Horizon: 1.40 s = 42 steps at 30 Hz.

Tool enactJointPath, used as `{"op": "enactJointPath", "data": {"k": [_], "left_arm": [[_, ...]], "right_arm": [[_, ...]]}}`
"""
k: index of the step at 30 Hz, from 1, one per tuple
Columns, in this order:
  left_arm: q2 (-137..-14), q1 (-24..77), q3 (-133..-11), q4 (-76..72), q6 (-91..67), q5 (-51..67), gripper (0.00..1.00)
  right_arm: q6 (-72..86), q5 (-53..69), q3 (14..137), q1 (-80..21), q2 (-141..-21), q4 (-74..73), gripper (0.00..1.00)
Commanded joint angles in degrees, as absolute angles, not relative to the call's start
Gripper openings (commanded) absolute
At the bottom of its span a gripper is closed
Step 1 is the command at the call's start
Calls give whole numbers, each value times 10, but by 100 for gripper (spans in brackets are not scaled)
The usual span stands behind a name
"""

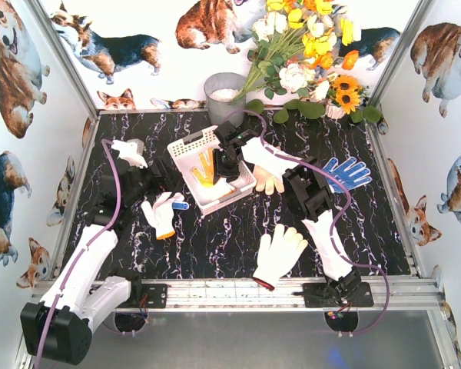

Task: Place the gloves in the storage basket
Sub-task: Place the glove in the bin.

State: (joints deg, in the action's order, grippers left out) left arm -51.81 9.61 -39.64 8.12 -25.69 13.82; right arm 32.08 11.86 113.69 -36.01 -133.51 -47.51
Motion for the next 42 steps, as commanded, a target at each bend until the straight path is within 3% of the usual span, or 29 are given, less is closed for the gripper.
{"op": "enactJointPath", "data": {"k": [1,6,12,18,24,37,42], "left_arm": [[-510,86,-415,99,-246,131,83],[-517,85,-427,104,-244,137,83],[-524,84,-451,112,-236,143,83],[-525,82,-452,109,-237,142,83],[-532,81,-453,105,-240,145,83],[-530,79,-456,107,-239,144,83],[-525,78,-453,117,-239,144,83]], "right_arm": [[343,142,1181,-362,-1328,-483,36],[327,67,1222,-372,-1348,-535,36],[301,2,1265,-375,-1365,-582,52],[278,-70,1277,-380,-1353,-601,56],[263,-107,1283,-389,-1328,-596,54],[246,-157,1281,-391,-1357,-584,35],[251,-173,1283,-391,-1380,-594,33]]}}
